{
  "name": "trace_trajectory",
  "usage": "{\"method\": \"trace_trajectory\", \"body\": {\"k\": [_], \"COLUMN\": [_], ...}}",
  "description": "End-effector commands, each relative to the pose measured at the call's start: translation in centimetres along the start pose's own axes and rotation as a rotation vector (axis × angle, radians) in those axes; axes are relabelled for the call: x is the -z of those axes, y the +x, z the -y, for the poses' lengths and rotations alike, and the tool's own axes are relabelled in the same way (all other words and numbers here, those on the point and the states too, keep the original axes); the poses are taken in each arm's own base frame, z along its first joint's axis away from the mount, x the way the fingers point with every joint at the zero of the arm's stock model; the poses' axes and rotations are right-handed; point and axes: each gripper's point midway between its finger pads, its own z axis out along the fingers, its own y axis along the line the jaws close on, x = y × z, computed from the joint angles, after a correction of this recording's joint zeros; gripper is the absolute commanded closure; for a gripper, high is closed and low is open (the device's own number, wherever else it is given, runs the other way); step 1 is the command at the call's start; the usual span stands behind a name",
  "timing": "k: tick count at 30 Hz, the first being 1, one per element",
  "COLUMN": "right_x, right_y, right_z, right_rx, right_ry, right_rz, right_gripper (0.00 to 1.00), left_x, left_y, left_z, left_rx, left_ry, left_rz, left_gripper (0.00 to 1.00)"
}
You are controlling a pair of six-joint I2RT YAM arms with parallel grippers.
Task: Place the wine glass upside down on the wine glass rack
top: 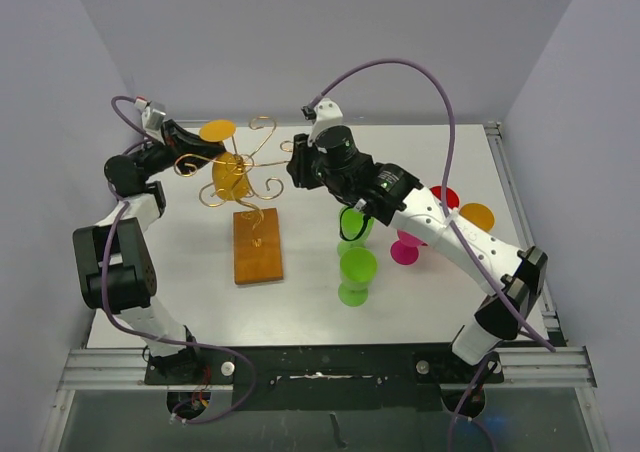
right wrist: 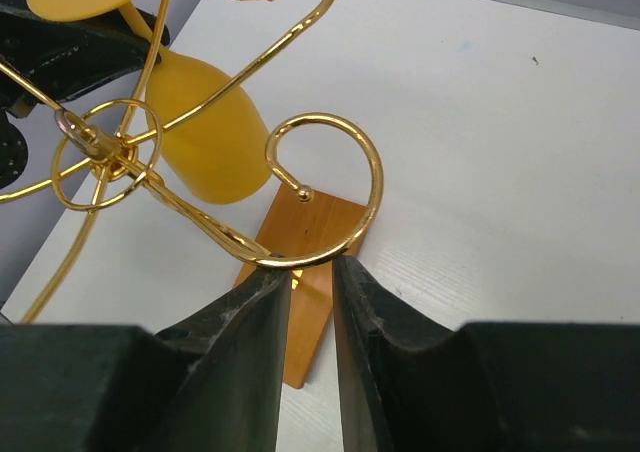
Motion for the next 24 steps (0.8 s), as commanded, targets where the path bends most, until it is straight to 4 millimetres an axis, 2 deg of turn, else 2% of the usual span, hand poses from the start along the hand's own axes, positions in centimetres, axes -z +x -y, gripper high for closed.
{"method": "trace_trajectory", "body": {"k": [1, 4, 5, 6, 8, 10, 12, 20, 24], "right_x": [2.3, 2.7, 2.8, 2.9, 3.0, 3.2, 3.2, 3.6, 3.7], "right_y": [-2.7, -2.6, -2.6, -2.5, -2.5, -2.4, -2.3, -2.4, -2.4], "right_z": [-0.4, -0.5, -0.5, -0.5, -0.7, -0.7, -0.8, -0.7, -0.7], "right_rx": [-0.030, -0.038, -0.039, -0.040, -0.039, -0.040, -0.043, -0.051, -0.051], "right_ry": [-0.036, -0.046, -0.049, -0.052, -0.057, -0.062, -0.064, -0.066, -0.064], "right_rz": [0.096, 0.100, 0.102, 0.102, 0.102, 0.104, 0.106, 0.115, 0.119], "right_gripper": [0.75, 0.74, 0.74, 0.73, 0.73, 0.72, 0.72, 0.69, 0.68], "left_x": [-0.7, -0.9, -0.9, -0.8, -0.8, -1.0, -1.0, -0.2, -0.1], "left_y": [-2.5, -2.0, -2.0, -2.4, -2.6, -2.1, -2.4, -3.0, -3.3], "left_z": [0.3, 0.4, 0.3, -0.5, -1.3, -1.4, -2.3, -3.4, -3.3], "left_rx": [-0.117, -0.015, -0.025, -0.117, -0.130, -0.064, -0.123, -0.166, -0.181], "left_ry": [-0.052, -0.070, -0.079, -0.117, -0.160, -0.176, -0.221, -0.343, -0.358], "left_rz": [0.042, 0.021, 0.017, 0.039, 0.044, 0.023, 0.026, 0.066, 0.080], "left_gripper": [1.00, 1.00, 1.00, 1.00, 1.00, 1.00, 1.00, 1.00, 1.00]}}
